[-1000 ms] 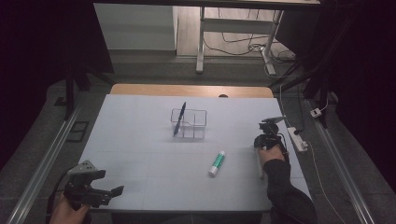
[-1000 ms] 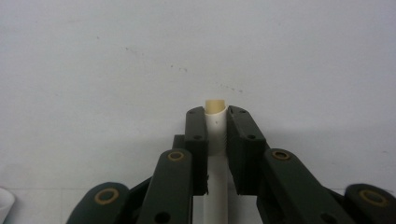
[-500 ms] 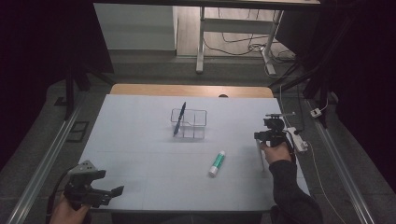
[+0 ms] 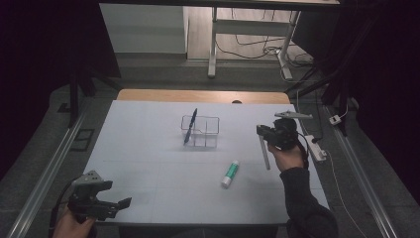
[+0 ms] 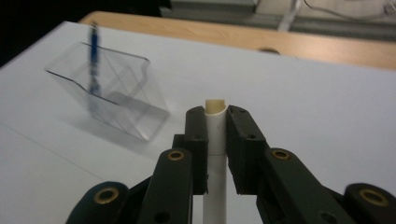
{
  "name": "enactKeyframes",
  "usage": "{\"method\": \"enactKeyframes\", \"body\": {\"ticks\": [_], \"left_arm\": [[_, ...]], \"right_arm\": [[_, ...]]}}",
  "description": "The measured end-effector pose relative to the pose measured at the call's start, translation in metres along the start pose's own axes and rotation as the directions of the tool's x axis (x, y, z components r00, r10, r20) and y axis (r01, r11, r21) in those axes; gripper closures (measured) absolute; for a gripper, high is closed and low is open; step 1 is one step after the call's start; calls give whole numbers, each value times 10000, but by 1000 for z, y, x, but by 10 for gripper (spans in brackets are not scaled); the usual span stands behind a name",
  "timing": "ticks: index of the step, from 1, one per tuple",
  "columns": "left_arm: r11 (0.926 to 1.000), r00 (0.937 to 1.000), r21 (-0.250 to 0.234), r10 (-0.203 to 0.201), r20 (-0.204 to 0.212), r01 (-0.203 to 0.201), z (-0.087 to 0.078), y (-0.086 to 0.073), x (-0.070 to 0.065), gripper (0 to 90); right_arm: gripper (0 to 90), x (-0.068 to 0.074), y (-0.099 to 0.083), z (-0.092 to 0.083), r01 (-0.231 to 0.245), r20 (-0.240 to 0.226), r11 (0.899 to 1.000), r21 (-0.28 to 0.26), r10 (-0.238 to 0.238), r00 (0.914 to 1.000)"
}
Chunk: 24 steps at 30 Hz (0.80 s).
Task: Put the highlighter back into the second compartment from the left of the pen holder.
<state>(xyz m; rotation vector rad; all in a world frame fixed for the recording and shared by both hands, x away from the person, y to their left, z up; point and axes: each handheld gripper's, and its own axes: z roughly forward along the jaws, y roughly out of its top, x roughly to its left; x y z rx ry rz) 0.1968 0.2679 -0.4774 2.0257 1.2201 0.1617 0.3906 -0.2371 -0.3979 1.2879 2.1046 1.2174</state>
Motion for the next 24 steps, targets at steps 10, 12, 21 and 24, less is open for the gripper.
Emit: {"method": "enactKeyframes", "body": {"ticks": [10, 12, 21, 24], "left_arm": [[10000, 10000, 1, 7, -5, -7, 0, 0, 0, 27], [10000, 10000, 10, 5, 5, -5, 0, 0, 0, 26], [10000, 10000, 1, -39, 32, 39, 0, 0, 1, 22], [10000, 10000, -10, -46, 56, 46, 0, 0, 1, 22]], "right_arm": [[793, 38, 31, 15, 997, -1001, 9890, -1092, -1107, 9888], [793, 43, 36, 20, 1047, -1212, 9865, -1262, -1201, 9853], [792, 64, 54, 48, 1467, -1652, 9735, -1757, -1760, 9704], [792, 71, 59, 56, 1637, -1748, 9672, -1943, -1984, 9644]]}}
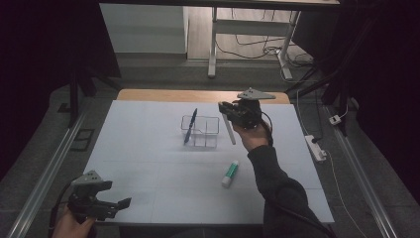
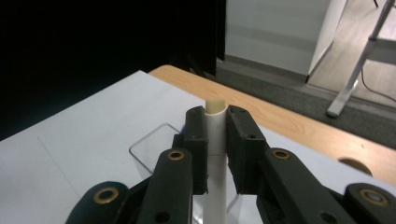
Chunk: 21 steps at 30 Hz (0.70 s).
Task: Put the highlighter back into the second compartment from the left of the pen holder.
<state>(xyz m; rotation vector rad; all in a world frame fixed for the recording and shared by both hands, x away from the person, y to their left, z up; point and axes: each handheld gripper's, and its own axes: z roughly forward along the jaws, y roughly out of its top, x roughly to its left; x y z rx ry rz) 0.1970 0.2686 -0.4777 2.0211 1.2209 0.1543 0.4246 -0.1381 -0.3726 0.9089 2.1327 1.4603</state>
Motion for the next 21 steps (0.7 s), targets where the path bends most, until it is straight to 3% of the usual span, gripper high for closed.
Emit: {"method": "enactKeyframes", "body": {"ticks": [14, 21], "left_arm": [[10000, 10000, -13, 18, 15, -18, 0, -1, 0, 22], [10000, 10000, -1, 29, 50, -29, -1, -1, 0, 23]], "right_arm": [[792, 12, 17, 44, 390, -530, 9910, -1278, -460, 9975], [791, 16, 17, 67, 359, -717, 9878, -1518, -473, 9963]]}}
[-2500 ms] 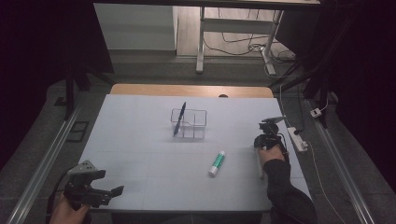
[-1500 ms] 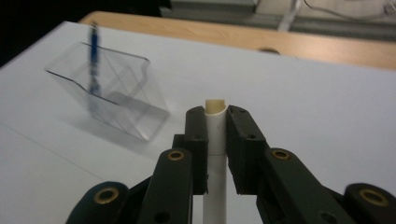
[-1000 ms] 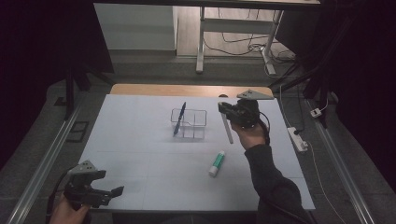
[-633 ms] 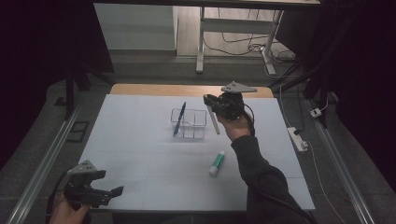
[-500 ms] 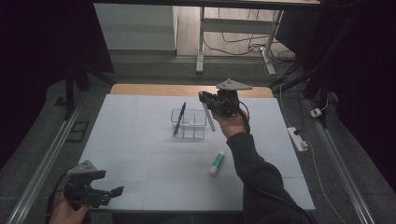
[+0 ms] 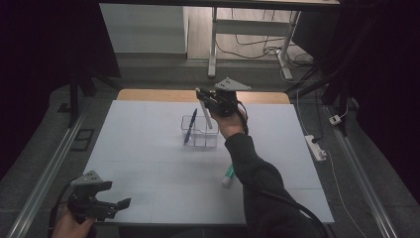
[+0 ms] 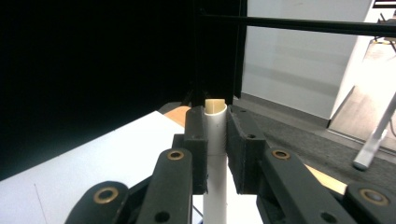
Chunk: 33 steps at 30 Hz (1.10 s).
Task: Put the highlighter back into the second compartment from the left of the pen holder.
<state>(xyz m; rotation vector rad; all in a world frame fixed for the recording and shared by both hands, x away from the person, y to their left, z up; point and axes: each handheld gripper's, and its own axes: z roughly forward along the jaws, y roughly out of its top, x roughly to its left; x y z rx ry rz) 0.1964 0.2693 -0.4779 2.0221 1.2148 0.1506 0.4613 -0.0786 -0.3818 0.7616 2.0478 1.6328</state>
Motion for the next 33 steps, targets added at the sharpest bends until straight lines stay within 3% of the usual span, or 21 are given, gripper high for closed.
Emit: {"method": "enactKeyframes", "body": {"ticks": [14, 26, 33], "left_arm": [[10000, 10000, 18, 36, 6, -36, 0, 0, -1, 24], [10000, 10000, 42, 47, 3, -47, 1, 0, -1, 26], [10000, 10000, 42, 43, -4, -43, 1, 0, -1, 26]], "right_arm": [[791, 10, -19, 31, 389, -324, 9992, -33, -390, 9987], [781, 14, -39, 38, 496, -365, 9953, 829, -467, 9982], [604, 14, -37, 30, 157, -60, 9917, 1279, -151, 9999]]}}
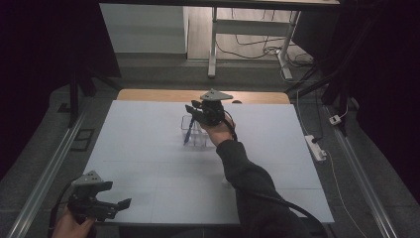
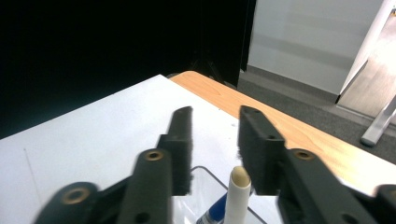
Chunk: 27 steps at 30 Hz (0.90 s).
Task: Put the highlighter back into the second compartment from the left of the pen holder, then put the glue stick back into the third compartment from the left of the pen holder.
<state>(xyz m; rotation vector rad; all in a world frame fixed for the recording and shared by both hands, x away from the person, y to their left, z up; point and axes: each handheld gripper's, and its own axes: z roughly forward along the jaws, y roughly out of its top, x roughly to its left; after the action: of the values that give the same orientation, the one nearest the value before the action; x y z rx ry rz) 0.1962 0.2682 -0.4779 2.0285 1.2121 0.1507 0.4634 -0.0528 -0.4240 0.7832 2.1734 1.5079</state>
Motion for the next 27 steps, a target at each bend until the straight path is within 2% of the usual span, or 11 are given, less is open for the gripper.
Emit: {"method": "enactKeyframes", "body": {"ticks": [3, 11, 14, 18, 21, 27], "left_arm": [[10000, 10000, -2, -14, -1, 14, 0, 0, 0, 26], [10000, 10000, 15, -9, -29, 9, 0, 0, 0, 26], [10000, 10000, 16, -34, -30, 34, 0, 0, 0, 26], [10000, 10000, 33, -10, -72, 10, 0, 1, -1, 26], [10000, 10000, 47, -34, -83, 34, 1, 1, 0, 26], [10000, 10000, 32, -64, -60, 64, 1, 1, 0, 26]], "right_arm": [[508, -1, 3, -8, -239, -213, 9996, 152, 242, 9995], [242, -4, 2, -27, -426, -556, 9928, 1123, 491, 9972], [185, -4, -3, -37, -467, -610, 9889, 1411, 557, 9966], [87, -4, -11, -48, -241, -690, 9777, 2085, 393, 9968], [51, -5, -18, -56, -24, -653, 9626, 2709, 208, 9977], [19, -13, -28, -72, 16, -934, 9491, 3150, 293, 9952]]}}
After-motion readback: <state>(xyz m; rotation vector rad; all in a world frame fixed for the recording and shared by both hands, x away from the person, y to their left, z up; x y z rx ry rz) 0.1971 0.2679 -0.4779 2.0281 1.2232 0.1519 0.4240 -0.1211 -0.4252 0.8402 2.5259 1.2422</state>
